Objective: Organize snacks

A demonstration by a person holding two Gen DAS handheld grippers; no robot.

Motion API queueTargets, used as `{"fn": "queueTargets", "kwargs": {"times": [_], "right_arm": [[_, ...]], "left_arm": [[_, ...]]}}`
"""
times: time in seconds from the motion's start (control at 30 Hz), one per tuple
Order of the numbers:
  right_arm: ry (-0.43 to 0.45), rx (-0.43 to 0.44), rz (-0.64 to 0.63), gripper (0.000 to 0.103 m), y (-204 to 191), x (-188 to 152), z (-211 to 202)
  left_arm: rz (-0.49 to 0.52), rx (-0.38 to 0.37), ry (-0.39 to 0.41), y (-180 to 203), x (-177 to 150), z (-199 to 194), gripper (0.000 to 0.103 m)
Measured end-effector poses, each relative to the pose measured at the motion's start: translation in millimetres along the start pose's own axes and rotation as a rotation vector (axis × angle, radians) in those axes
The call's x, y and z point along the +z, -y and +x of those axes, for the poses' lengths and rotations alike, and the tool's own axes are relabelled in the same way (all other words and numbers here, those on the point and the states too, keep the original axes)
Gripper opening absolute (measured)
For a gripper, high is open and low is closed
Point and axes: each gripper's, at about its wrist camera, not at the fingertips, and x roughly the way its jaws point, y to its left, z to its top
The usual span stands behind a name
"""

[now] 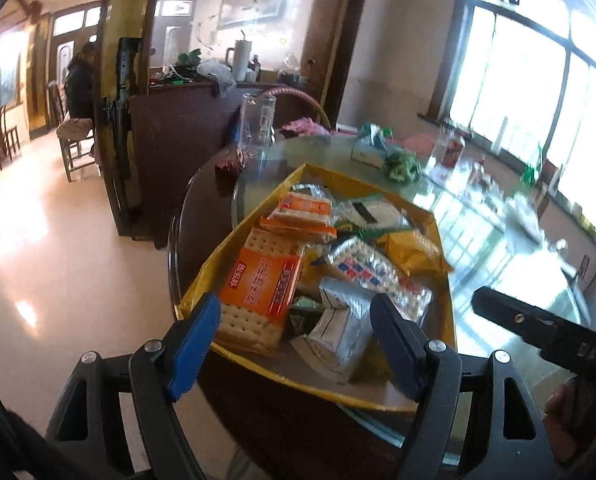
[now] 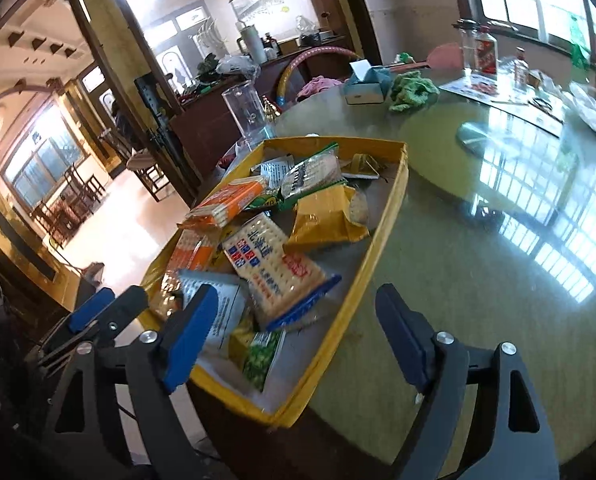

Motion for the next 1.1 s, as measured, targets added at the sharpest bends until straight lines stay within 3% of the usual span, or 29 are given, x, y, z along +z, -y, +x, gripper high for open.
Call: {"fn": "queueTargets", "kwargs": {"times": [0.13, 0.33, 0.67, 1.1], "right_arm": [[0.015, -0.028, 0.015, 0.088, -5, -13, -12], [0.021, -0.055, -0.010, 0.089, -20, -25, -21], [0.008, -0.030, -0.008, 0.089, -37, -36, -29], [0.011, -0.064, -0.020, 0.089, -46, -39, -27]], "left_arm": [[0.058, 0.073, -0.057, 2, 1, -1, 0.078], [0.061, 0.152, -0.014, -9, -2, -16, 0.078], [0.101, 0.171, -0.005, -11, -3, -21, 0.079], [0.109, 0.173, -0.014, -14, -4, -18, 0.079]]}}
